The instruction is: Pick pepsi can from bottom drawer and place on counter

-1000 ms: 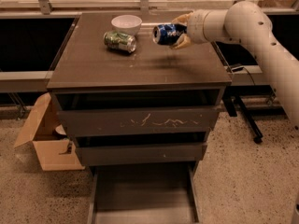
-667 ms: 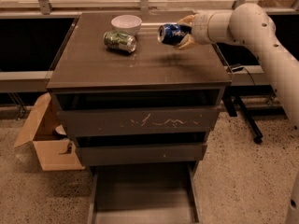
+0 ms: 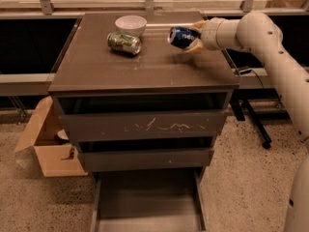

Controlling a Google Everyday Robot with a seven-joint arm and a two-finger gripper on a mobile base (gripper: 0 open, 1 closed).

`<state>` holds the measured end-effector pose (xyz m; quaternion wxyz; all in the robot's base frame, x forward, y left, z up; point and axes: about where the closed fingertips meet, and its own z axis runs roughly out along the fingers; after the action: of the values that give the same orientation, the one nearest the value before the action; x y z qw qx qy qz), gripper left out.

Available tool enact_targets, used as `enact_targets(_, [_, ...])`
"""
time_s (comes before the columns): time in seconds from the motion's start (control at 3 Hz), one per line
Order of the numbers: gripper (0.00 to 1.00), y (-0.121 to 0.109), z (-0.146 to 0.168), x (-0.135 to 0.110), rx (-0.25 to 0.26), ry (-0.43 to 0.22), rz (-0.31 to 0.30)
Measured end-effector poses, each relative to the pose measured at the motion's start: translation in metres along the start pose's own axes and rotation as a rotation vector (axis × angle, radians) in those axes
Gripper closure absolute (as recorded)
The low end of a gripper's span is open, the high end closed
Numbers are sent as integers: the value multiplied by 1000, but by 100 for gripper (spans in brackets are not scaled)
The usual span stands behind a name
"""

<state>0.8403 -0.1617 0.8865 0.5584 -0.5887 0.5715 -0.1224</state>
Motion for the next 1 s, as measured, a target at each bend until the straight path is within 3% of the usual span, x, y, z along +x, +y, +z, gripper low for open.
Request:
enact_targets(0.67, [6,-6,1,11,24,12,27])
enact_targets(1.0, [0,-11,0,8,35,11,23])
